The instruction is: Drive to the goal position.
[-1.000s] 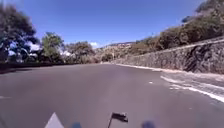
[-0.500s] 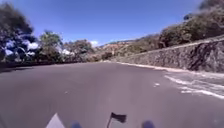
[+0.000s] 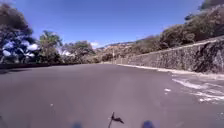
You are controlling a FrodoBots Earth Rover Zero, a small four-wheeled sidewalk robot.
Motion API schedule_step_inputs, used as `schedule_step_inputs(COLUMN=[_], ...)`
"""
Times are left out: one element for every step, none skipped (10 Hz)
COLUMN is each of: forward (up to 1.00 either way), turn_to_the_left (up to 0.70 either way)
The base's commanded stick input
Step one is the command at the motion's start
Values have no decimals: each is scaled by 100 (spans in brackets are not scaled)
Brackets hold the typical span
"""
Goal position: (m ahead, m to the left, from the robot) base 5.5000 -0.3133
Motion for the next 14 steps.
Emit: schedule_step_inputs(forward=[85, 85, 85, 85, 85, 85, 85, 85, 85, 85, 85, 85, 85, 85], turn_to_the_left=[0, 0, 0, 0, 0, 0, 0, 0, 0, 0, 0, 0, 0, 0])
